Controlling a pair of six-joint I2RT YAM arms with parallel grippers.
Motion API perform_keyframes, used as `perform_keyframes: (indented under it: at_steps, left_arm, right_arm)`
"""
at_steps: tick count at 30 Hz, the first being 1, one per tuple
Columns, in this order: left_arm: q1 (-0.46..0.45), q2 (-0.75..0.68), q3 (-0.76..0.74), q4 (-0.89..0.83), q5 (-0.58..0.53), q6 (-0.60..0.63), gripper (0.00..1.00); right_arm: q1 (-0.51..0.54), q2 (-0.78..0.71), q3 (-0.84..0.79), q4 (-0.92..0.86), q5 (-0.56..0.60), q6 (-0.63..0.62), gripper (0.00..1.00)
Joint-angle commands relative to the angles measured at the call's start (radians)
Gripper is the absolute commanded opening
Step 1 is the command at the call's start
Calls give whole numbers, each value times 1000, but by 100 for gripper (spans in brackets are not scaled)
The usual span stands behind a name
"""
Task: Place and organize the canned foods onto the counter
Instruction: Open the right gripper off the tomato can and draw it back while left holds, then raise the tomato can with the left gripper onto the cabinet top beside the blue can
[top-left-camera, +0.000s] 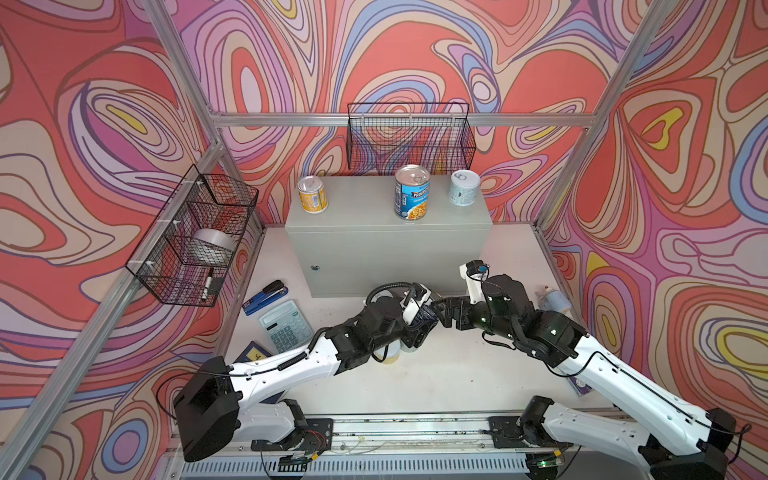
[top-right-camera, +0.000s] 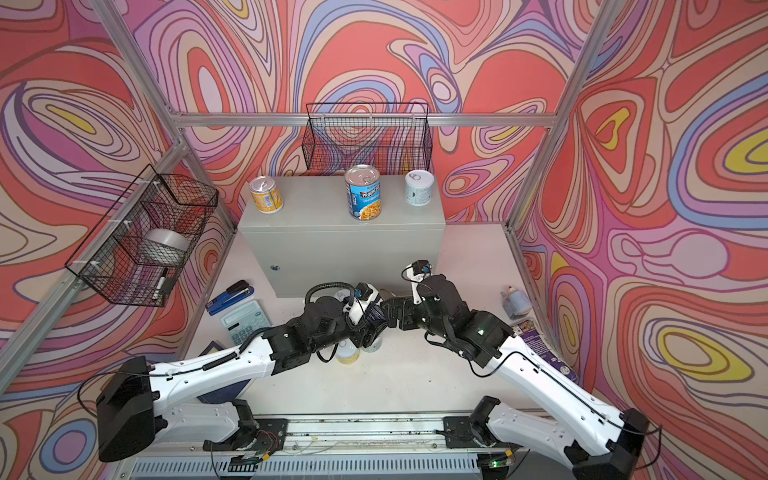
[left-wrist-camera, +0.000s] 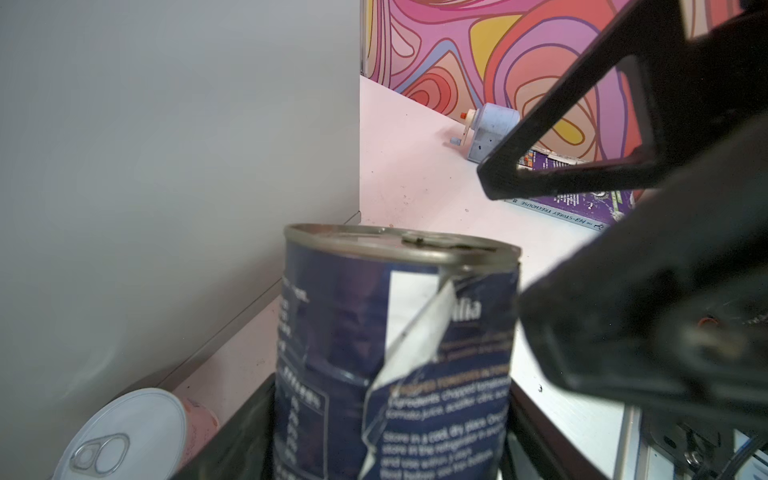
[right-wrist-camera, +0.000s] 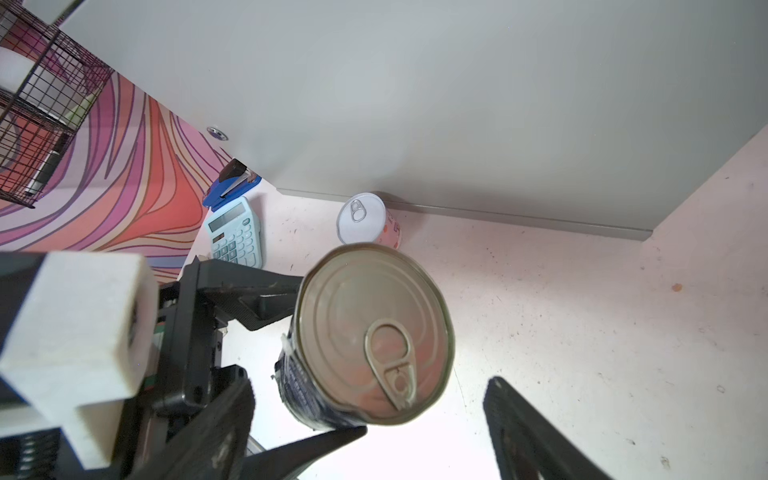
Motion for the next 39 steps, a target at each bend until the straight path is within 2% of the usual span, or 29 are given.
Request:
perform_keyframes:
  at_steps: [1, 9, 14, 18, 26, 32, 36, 39]
  left_arm:
    - [3, -70, 19, 118, -27, 11, 26]
    - [3, -140, 44, 73, -93, 45, 26]
    - [3, -195, 76, 80, -214, 70, 24]
    - [3, -216, 124, 91, -282, 134, 24]
    - [3, -206, 265, 45, -300, 260, 24]
    - [3, -188, 339, 68, -393, 376, 23]
    - [5, -172, 387, 132, -502, 438, 15]
    - [20, -161, 416, 172, -538, 457, 20]
  right_arm:
    - [-4, -21, 34, -65, 98, 4, 89]
    - [-4, -78, 10, -106, 211, 21, 89]
    - [-4, -106, -22, -99, 256, 29, 90]
    - [-5, -130, -78, -15, 195, 4, 90]
    - [-5, -252, -226, 240, 31, -41, 91]
    - [-4, -274, -245, 248, 18, -61, 91]
    - [-4, -275, -241, 236, 15, -81, 91]
    - [-4, -276, -236, 233, 12, -95, 91]
